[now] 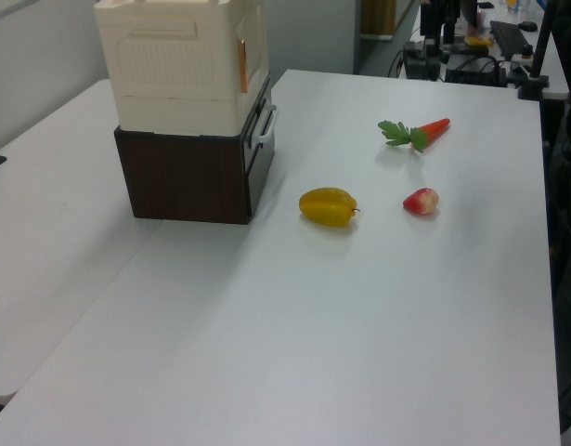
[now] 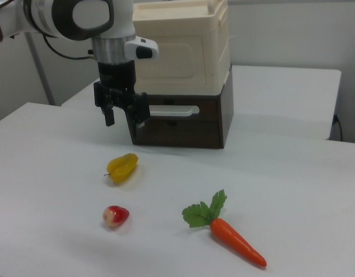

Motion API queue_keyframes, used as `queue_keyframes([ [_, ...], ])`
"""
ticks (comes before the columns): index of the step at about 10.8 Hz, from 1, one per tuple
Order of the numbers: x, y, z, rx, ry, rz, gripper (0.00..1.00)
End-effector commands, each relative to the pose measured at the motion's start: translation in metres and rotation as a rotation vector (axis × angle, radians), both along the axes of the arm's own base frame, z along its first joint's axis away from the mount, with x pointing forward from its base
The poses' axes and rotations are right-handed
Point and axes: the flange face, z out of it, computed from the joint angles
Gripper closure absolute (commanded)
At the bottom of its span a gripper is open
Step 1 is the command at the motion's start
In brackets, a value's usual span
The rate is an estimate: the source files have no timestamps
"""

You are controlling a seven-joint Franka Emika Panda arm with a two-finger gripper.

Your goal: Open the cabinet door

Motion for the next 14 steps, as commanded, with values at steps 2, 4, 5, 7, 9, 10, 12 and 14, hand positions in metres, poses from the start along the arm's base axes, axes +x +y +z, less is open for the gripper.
queue_keyframes([
  [2, -0.0095, 0.0022, 0.0053, -0.002, 0.012, -0.012, 0.0],
  [4, -0.0091, 0.0023, 0.0045, -0.002, 0.014, -0.013, 0.0],
  [5, -0.0089, 0.0033, 0.0045, -0.001, 0.013, -0.012, 0.0],
  [7, -0.0084, 0.0037, 0.0036, 0.002, 0.014, -0.012, 0.0],
  [9, -0.0085, 0.0048, 0.0034, 0.004, 0.017, -0.01, 0.0],
  [10, -0.0091, 0.0069, 0.0007, 0.007, 0.035, -0.007, 0.0],
  [12, -0.0094, 0.0099, -0.0029, 0.01, 0.056, -0.003, 0.0],
  [14, -0.0076, 0.0107, -0.0045, 0.014, 0.055, -0.002, 0.0],
])
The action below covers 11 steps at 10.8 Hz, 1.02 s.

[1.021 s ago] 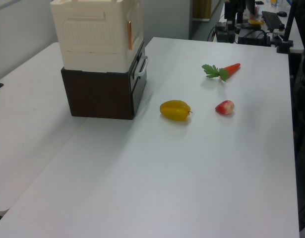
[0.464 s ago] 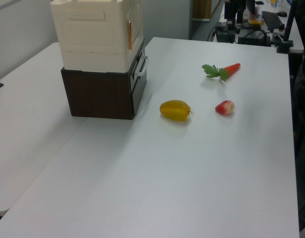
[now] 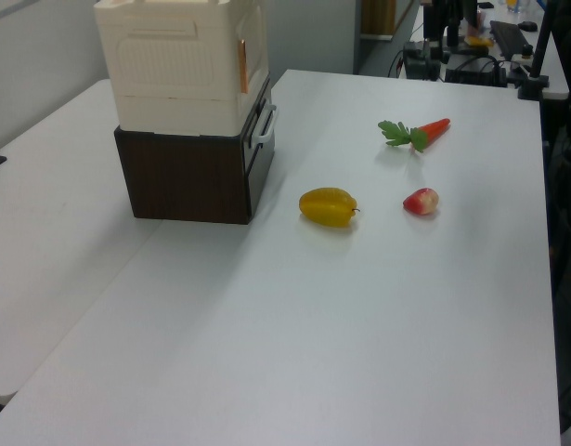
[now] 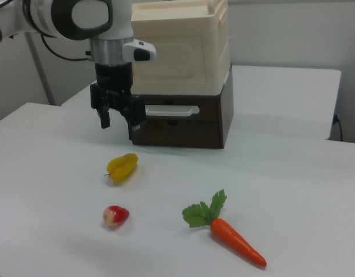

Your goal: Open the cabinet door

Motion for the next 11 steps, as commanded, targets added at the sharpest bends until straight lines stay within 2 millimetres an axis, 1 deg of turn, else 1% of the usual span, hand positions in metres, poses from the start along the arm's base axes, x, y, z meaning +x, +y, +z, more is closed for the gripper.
queue_keyframes([
  [1, -0.003, 0.008, -0.003, 0.009, 0.018, -0.002, 0.0],
  [4, 0.0, 0.015, -0.007, 0.009, 0.026, 0.008, 0.0],
  [6, 0.006, 0.016, -0.009, 0.024, 0.006, 0.006, 0.0],
  [8, 0.019, 0.017, 0.0, 0.054, -0.113, -0.039, 0.0],
  [9, 0.029, 0.017, -0.003, 0.043, -0.155, -0.043, 0.0],
  [10, 0.033, 0.017, -0.001, 0.042, -0.175, -0.036, 0.0],
  [11, 0.038, 0.018, -0.008, 0.041, -0.165, -0.032, 0.0],
])
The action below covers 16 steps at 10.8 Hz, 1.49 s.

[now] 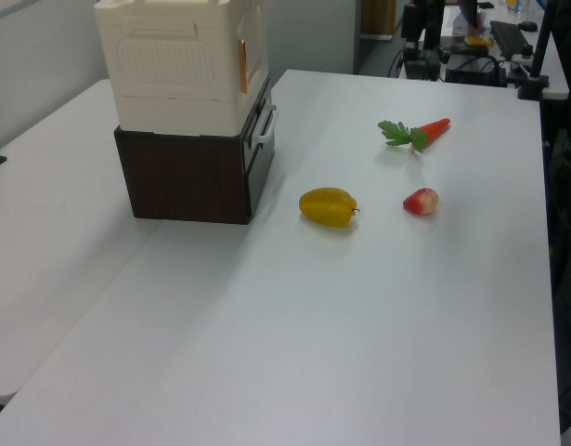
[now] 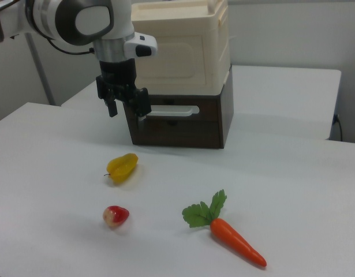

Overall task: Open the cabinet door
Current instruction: 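Move the gripper up to the edge of the cream cabinet door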

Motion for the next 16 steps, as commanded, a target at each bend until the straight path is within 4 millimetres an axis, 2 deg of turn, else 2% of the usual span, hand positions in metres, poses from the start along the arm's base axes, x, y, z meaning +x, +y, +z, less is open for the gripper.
queue_keyframes([
  [1, 0.013, 0.005, -0.01, 0.007, -0.016, -0.013, 0.0],
  [4, 0.021, 0.016, -0.006, 0.022, -0.081, 0.054, 0.0],
  [5, 0.032, 0.04, -0.009, -0.003, -0.116, 0.099, 0.0],
  [7, 0.051, 0.051, -0.026, -0.006, -0.154, 0.103, 0.0],
  [8, 0.058, 0.06, -0.027, -0.012, -0.193, 0.108, 0.0],
  [10, 0.075, 0.094, -0.029, -0.02, -0.284, 0.135, 0.0],
  [13, 0.103, 0.142, -0.047, -0.04, -0.432, 0.174, 0.0],
  [15, 0.112, 0.156, -0.045, -0.04, -0.529, 0.151, 0.0],
  [16, 0.117, 0.17, -0.048, -0.039, -0.563, 0.151, 0.0],
])
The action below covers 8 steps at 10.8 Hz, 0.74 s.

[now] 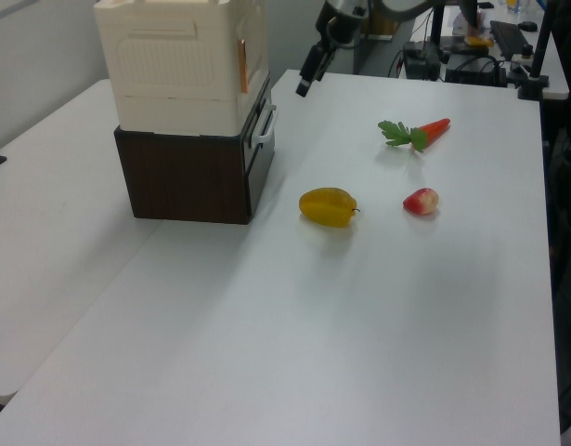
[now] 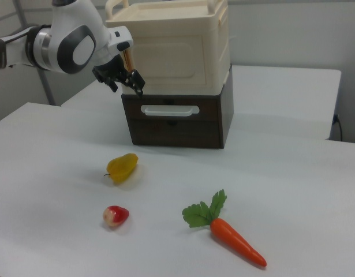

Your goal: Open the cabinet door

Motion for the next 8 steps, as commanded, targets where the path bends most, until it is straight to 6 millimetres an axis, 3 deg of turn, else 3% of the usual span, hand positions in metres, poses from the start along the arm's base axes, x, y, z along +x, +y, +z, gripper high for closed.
queue_keyframes([
  [1, 0.013, 0.021, 0.0, 0.031, -0.123, -0.036, 0.0],
  [3, 0.027, 0.027, -0.011, 0.038, -0.201, -0.072, 0.0],
  [6, 0.033, 0.03, -0.004, 0.054, -0.233, -0.095, 0.0],
  [8, 0.04, 0.035, 0.007, 0.065, -0.286, -0.1, 0.06],
])
